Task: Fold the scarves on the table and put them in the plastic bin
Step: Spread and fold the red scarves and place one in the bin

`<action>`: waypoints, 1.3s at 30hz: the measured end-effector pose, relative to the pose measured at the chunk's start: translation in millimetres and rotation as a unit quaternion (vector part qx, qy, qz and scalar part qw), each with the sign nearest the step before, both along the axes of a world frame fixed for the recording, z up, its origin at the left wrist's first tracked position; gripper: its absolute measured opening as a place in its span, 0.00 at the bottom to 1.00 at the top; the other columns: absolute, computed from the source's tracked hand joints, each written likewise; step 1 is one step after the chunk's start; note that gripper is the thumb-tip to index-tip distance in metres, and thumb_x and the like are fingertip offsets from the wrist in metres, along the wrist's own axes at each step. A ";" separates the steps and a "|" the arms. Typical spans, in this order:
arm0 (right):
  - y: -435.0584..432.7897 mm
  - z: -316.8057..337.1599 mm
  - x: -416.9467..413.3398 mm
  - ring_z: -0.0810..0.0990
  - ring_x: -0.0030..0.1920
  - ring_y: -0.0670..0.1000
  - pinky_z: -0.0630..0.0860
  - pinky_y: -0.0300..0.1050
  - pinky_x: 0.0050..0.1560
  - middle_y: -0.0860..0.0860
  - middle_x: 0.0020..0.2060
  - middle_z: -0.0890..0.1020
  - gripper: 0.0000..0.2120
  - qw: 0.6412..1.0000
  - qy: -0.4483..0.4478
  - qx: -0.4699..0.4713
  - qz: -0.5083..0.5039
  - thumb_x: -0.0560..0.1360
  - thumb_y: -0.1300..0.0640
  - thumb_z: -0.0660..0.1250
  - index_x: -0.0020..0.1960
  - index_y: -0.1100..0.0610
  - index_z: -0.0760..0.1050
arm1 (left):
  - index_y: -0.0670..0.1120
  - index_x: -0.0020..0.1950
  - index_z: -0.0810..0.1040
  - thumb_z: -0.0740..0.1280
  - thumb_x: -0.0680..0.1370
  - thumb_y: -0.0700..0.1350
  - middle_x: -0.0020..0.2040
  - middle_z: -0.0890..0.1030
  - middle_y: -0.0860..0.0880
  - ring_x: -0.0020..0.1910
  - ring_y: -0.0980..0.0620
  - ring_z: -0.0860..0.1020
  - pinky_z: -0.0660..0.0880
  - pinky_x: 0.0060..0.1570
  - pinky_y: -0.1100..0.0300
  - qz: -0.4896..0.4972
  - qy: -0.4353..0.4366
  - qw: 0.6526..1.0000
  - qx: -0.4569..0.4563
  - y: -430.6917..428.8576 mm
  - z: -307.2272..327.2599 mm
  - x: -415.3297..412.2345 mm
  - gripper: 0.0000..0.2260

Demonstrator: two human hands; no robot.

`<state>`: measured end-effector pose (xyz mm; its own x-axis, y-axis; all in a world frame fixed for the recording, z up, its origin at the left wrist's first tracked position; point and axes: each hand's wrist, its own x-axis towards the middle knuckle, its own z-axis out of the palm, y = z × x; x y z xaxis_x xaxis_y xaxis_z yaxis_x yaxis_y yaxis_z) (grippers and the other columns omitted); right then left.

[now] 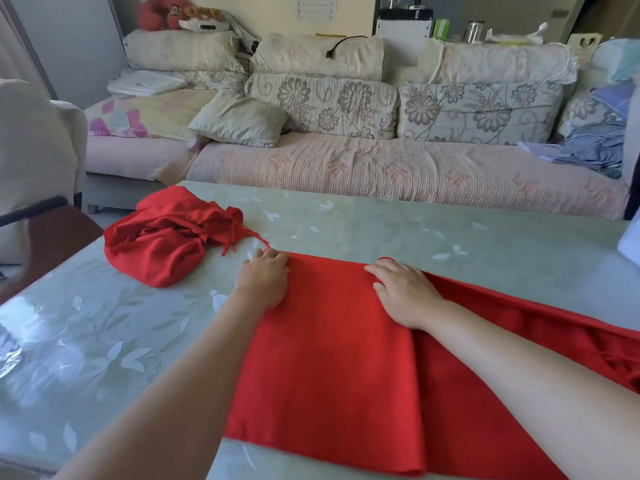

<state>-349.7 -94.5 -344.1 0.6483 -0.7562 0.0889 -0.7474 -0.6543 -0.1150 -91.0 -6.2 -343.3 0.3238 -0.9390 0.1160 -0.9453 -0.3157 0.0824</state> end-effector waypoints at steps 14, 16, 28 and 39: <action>-43.1 -5.3 26.8 0.75 0.62 0.55 0.70 0.49 0.58 0.50 0.60 0.78 0.12 0.997 -0.051 0.009 -0.054 0.82 0.49 0.60 0.62 0.53 0.74 | 0.38 0.57 0.75 0.58 0.77 0.31 0.58 0.73 0.40 0.55 0.39 0.76 0.69 0.43 0.51 0.030 -0.053 0.998 -0.010 -40.3 5.4 28.3 0.12; -44.3 -4.3 44.5 0.75 0.61 0.55 0.70 0.49 0.57 0.50 0.59 0.78 0.12 0.997 -0.066 0.000 -0.040 0.82 0.49 0.61 0.61 0.53 0.74 | 0.38 0.60 0.74 0.56 0.78 0.31 0.59 0.72 0.40 0.57 0.40 0.75 0.72 0.49 0.50 0.063 -0.058 0.996 -0.028 -33.6 4.2 39.5 0.14; -68.3 -8.7 118.2 0.76 0.58 0.57 0.70 0.52 0.58 0.52 0.56 0.79 0.13 0.995 -0.026 -0.086 -0.037 0.82 0.47 0.60 0.60 0.53 0.76 | 0.41 0.64 0.69 0.60 0.79 0.42 0.63 0.67 0.41 0.56 0.38 0.72 0.72 0.53 0.49 0.136 0.005 0.984 -0.117 -26.5 -10.0 64.2 0.15; -13.0 -11.3 105.8 0.60 0.77 0.54 0.54 0.51 0.76 0.53 0.76 0.65 0.24 0.996 -0.056 -0.009 0.070 0.80 0.43 0.61 0.75 0.45 0.67 | 0.56 0.80 0.48 0.44 0.76 0.71 0.81 0.46 0.51 0.79 0.46 0.42 0.40 0.73 0.35 0.088 0.055 0.993 0.052 -7.9 -22.0 48.7 0.36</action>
<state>-243.9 -107.5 -355.4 0.7329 -0.6562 0.1798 -0.6315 -0.7544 -0.1793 -42.3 -14.1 -365.3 0.4887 -0.8721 -0.0239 -0.8620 -0.4869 0.1408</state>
